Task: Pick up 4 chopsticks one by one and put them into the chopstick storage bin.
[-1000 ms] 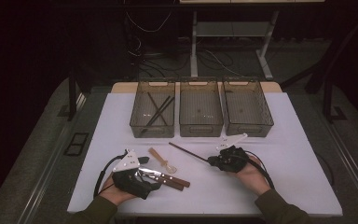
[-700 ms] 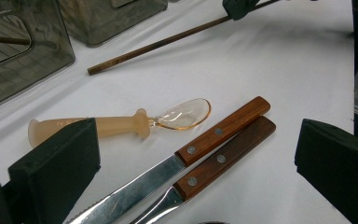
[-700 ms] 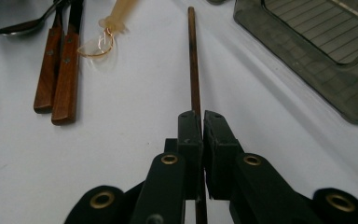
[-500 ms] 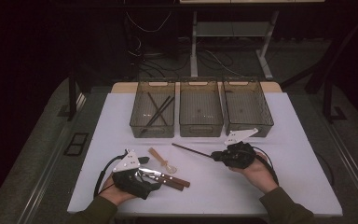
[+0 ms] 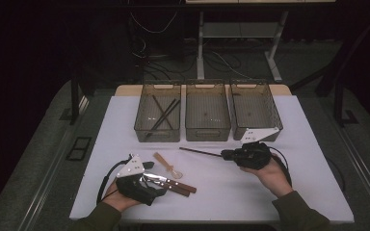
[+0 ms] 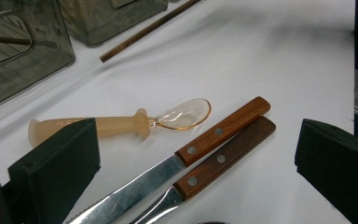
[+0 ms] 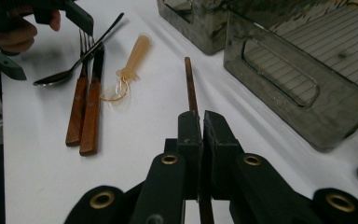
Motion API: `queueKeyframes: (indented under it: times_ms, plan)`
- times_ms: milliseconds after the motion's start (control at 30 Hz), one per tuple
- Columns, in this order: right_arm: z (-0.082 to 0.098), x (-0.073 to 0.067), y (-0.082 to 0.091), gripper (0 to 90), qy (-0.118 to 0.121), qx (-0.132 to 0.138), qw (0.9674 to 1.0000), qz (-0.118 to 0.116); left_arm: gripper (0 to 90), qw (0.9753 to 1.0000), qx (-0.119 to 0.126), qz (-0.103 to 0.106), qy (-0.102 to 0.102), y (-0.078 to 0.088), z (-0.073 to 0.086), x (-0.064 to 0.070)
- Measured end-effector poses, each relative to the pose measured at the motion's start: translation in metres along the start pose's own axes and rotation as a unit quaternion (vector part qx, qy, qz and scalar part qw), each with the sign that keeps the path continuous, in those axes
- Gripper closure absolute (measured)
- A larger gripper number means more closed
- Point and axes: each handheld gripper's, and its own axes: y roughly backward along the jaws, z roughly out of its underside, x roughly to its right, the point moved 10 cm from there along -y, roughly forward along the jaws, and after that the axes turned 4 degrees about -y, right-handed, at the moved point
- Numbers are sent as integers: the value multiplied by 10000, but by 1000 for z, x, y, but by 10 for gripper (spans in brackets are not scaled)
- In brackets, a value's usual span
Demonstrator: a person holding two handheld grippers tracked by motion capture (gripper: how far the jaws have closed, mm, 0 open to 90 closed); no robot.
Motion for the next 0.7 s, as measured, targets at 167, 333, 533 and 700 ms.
queueKeyframes:
  times_ms: [167,333,533,700]
  plan:
    - [-5,1,4,861,-31,91,10000,-23,0,10000,-18,5,1,0,1,0]
    - [-11,1,8,861,-95,199,9997,-58,0,10000,-4,-18,3,0,2,-2]
    - [-22,4,17,861,-98,379,9992,-64,0,10000,25,-3,0,0,1,-3]
    - [-35,4,25,861,-112,569,9983,-98,0,10000,32,-1,-2,0,1,-3]
